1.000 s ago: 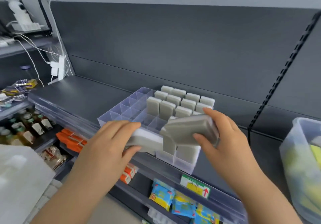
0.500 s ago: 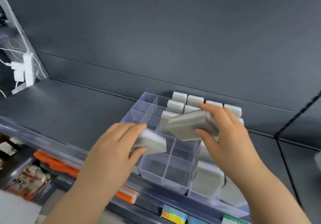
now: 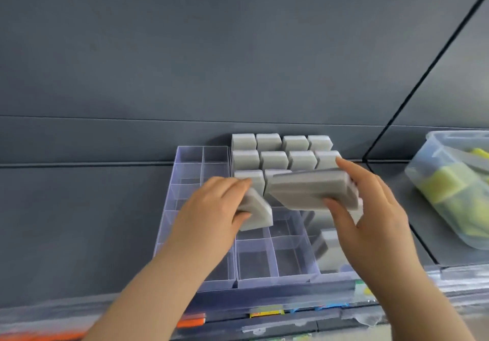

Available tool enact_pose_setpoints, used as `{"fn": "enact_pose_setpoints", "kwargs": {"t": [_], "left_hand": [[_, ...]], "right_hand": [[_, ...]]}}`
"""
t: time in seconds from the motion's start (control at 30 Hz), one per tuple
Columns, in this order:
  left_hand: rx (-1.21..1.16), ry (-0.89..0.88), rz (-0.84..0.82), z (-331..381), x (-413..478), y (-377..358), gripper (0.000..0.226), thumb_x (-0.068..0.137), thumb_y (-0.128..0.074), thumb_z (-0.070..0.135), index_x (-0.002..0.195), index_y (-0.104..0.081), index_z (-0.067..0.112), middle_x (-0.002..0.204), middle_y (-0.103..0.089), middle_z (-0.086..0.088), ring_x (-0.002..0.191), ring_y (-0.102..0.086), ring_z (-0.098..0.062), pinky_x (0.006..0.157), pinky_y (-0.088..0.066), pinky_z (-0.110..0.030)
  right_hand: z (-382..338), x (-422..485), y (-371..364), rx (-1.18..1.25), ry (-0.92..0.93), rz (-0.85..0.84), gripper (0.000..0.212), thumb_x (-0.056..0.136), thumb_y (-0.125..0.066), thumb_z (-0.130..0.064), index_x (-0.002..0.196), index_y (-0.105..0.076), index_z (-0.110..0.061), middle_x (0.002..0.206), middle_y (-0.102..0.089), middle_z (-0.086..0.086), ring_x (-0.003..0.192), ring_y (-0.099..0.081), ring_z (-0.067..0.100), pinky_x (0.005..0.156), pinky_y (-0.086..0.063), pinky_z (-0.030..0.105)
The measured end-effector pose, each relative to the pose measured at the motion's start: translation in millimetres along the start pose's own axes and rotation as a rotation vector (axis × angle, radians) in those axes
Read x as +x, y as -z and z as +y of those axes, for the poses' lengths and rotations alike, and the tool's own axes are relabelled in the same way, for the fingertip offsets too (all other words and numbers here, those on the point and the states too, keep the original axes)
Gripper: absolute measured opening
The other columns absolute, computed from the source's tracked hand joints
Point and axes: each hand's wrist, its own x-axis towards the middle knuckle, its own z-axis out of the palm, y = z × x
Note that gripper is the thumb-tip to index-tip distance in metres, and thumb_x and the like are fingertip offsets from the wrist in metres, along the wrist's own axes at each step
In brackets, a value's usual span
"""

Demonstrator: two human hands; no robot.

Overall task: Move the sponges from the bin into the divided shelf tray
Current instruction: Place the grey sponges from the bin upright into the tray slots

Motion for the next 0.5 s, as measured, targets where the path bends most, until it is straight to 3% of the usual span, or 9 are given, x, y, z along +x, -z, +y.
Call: {"fn": "enact_pose_setpoints", "kwargs": {"t": [0.13, 0.23, 0.37, 0.43, 0.5], "left_hand": [[0.071, -0.055, -0.053, 4, 9, -13, 0.06, 0.048, -0.092, 0.017, 0.103, -0.07, 0.011, 0.09, -0.069, 0.001, 0.081, -0.066, -0.02, 0.06, -0.054, -0.03], [0.093, -0.042, -0.081, 7, 12, -18, 0.062, 0.044, -0.093, 0.017, 0.101, -0.071, 0.01, 0.086, -0.068, 0.001, 0.077, -0.066, -0.02, 0.056, -0.054, -0.03], [0.128, -0.038, -0.104, 10, 13, -26, 0.061, 0.044, -0.092, 0.015, 0.102, -0.072, 0.011, 0.084, -0.067, 0.002, 0.076, -0.065, -0.021, 0.056, -0.053, -0.03], [0.113, -0.036, -0.153, 12, 16, -30, 0.06, 0.05, -0.09, 0.011, 0.106, -0.07, 0.009, 0.087, -0.066, -0.001, 0.08, -0.064, -0.024, 0.061, -0.053, -0.032], [0.052, 0.007, -0.212, 18, 19, -32, 0.052, 0.071, -0.078, 0.012, 0.12, -0.062, 0.013, 0.103, -0.06, 0.0, 0.095, -0.058, -0.022, 0.073, -0.047, -0.029]], "right_hand": [[6, -4, 5, -0.018, -0.028, -0.003, 0.056, 0.083, -0.064, -0.01, 0.12, -0.039, -0.044, 0.114, -0.049, -0.011, 0.103, -0.041, 0.003, 0.085, -0.03, 0.019], [12, -2, 8, -0.016, -0.016, -0.013, 0.054, 0.082, -0.064, -0.009, 0.124, -0.044, -0.037, 0.114, -0.049, -0.009, 0.105, -0.043, 0.006, 0.085, -0.031, 0.019], [18, 2, 9, -0.003, 0.02, -0.045, 0.059, 0.083, -0.063, -0.008, 0.121, -0.036, -0.044, 0.111, -0.046, -0.014, 0.103, -0.041, 0.004, 0.085, -0.03, 0.018], [22, 3, 10, -0.024, 0.039, -0.066, 0.059, 0.084, -0.063, -0.008, 0.125, -0.037, -0.041, 0.109, -0.046, -0.016, 0.1, -0.04, 0.0, 0.081, -0.03, 0.013], [25, 5, 10, -0.037, 0.054, -0.077, 0.059, 0.083, -0.064, -0.008, 0.128, -0.04, -0.037, 0.107, -0.046, -0.017, 0.095, -0.038, -0.004, 0.078, -0.028, 0.006]]}}
